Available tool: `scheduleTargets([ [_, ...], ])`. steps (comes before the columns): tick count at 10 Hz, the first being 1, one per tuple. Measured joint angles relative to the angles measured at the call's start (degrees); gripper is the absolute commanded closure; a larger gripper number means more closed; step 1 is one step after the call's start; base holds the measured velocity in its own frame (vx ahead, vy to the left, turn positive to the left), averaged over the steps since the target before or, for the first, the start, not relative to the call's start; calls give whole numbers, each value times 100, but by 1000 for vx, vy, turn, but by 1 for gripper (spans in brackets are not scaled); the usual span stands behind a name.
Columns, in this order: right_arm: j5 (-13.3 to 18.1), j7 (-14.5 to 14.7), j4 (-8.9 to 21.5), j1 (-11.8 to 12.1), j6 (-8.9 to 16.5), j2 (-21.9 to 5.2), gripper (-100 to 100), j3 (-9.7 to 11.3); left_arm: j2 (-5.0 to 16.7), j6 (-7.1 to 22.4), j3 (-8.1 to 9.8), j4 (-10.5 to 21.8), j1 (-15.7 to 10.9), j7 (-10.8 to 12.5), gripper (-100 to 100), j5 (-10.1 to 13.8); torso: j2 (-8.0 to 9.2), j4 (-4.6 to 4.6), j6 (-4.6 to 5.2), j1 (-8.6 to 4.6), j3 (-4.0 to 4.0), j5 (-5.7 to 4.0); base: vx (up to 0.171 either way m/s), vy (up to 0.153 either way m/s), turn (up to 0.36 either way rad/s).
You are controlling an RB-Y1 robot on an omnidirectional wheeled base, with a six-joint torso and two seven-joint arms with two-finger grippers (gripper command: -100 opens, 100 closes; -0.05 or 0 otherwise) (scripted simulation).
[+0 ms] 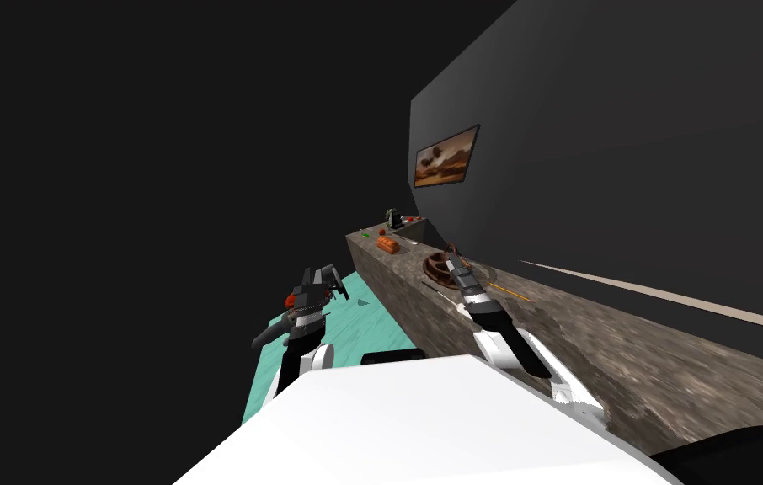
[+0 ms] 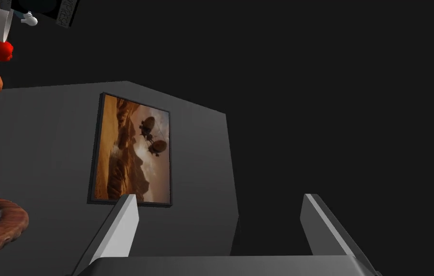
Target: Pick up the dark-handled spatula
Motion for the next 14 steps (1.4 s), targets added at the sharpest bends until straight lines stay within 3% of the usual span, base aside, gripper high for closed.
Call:
scheduleTargets([
  [8, -61, -50, 594, 453, -115, -1290, -100, -134, 0, 0, 0, 0, 0, 0, 0, 0, 4, 1, 0, 5, 2, 1, -16, 21, 85],
  [13, -36, -54, 938, 634, -91, -1934, -100, -88, 0, 0, 1, 0, 1, 0, 0, 0, 0, 0, 3, 1, 0, 0, -10, 16, 98],
  [14, -16, -46, 1118, 690, -162, -2071, -100, -57, 0, 0, 0, 0, 0, 0, 0, 0, 1, 0, 0, 2, 0, 0, -10, 15, 53],
])
